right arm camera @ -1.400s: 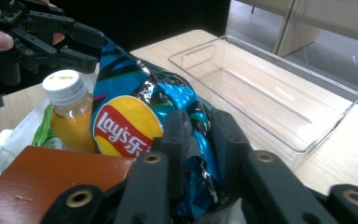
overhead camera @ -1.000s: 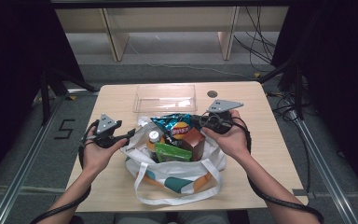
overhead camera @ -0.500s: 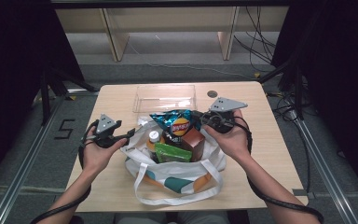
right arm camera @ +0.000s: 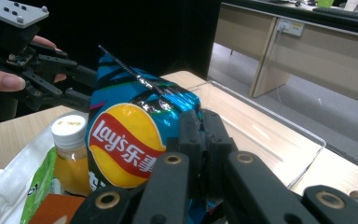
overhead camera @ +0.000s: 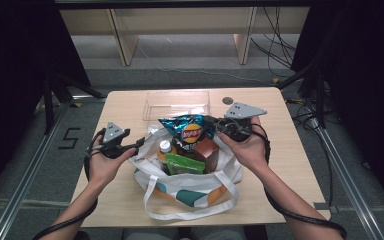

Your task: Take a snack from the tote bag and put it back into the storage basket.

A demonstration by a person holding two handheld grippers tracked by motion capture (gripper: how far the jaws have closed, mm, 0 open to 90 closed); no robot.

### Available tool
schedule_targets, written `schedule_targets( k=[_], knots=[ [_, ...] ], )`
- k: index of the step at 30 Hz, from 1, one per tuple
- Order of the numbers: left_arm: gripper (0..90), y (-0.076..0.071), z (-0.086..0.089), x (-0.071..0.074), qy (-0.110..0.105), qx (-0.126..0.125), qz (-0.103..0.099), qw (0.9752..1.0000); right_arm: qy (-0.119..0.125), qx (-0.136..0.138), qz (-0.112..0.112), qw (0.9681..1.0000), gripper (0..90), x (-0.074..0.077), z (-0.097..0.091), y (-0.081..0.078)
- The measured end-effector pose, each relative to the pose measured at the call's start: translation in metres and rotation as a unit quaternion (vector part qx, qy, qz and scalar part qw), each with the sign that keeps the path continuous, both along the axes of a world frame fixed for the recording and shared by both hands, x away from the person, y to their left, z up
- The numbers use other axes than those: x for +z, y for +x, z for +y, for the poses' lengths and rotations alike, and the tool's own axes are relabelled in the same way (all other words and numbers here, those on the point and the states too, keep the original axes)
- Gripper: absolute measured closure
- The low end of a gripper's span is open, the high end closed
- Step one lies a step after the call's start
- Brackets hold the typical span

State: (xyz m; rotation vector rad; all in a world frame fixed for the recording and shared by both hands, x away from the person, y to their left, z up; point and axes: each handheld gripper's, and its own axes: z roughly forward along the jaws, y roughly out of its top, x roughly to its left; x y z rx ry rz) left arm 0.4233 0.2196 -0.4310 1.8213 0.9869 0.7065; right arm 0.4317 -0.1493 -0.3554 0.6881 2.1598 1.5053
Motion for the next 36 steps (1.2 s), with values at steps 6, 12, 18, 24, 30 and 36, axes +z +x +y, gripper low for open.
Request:
schedule_targets(
  k=[6, 12, 18, 24, 30, 36],
  knots=[
    [34.6, 0.0, 0.0, 0.0, 0.001, 0.0, 0.0, 1.0, 0.008, -0.006, -0.001, 1.0, 89.1, 0.001, -0.001, -0.001],
    [34.5, 0.001, 0.0, 0.0, 0.0, 0.0, 0.0, 1.0, 0.007, -0.011, -0.014, 0.9998, 89.0, 0.004, -0.002, -0.002],
    [34.6, 0.001, 0.0, 0.0, -0.001, -0.004, -0.004, 1.0, 0.011, -0.005, -0.024, 0.9996, 89.1, 0.006, -0.002, -0.003],
    [34.6, 0.001, 0.0, 0.0, -0.001, -0.003, -0.004, 1.0, 0.017, -0.003, -0.026, 0.9995, 89.1, 0.009, -0.001, -0.003],
    [34.6, 0.0, 0.0, 0.001, -0.002, 0.003, -0.002, 1.0, 0.032, -0.011, -0.045, 0.9984, 89.3, 0.018, -0.002, -0.003],
    [34.6, 0.0, 0.0, 0.001, -0.001, 0.002, -0.004, 1.0, 0.036, -0.012, -0.057, 0.9977, 89.3, 0.028, -0.001, -0.003]
  ],
)
